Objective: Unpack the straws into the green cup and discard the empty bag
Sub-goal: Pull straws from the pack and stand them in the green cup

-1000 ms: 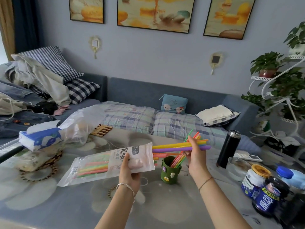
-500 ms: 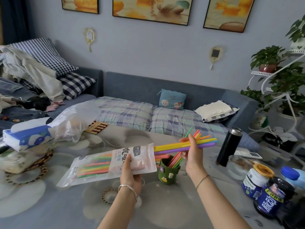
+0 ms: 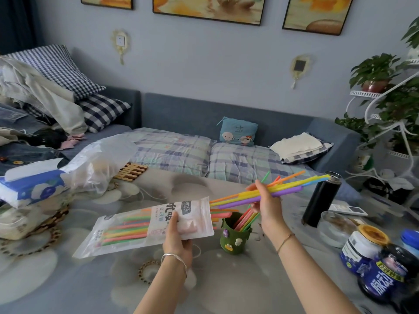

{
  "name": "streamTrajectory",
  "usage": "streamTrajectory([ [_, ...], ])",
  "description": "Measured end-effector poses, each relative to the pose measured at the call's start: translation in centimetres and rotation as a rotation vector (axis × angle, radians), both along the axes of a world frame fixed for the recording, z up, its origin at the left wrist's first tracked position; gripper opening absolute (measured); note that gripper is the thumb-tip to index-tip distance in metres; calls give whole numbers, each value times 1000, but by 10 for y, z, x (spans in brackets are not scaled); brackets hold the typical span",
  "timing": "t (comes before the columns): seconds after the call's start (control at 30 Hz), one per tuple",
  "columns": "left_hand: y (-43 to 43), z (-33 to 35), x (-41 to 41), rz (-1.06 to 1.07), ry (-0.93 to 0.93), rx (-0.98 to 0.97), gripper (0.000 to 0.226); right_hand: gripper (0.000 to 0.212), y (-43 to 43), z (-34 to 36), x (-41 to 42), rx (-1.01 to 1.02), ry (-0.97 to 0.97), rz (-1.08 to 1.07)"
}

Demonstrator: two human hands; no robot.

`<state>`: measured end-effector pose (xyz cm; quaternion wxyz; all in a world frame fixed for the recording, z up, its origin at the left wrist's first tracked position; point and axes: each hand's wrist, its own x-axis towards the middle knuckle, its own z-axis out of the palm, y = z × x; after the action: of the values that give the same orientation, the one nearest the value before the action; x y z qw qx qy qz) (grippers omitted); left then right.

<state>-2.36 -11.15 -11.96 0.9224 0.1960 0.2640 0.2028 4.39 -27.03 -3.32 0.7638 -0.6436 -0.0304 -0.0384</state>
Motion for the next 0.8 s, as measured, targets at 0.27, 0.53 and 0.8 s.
streamTrajectory([
  [0.27,10,-5,-2,41,66,14,22,39,-25,21,21,-180,-161,-182],
  [0.53,4,-11,0,40,71,58,26,38,-13,-12,41,-661,-129,-46],
  [0.8,6,-18,2,38,65,65,23,36,-13,-36,53,-718,-107,-77],
])
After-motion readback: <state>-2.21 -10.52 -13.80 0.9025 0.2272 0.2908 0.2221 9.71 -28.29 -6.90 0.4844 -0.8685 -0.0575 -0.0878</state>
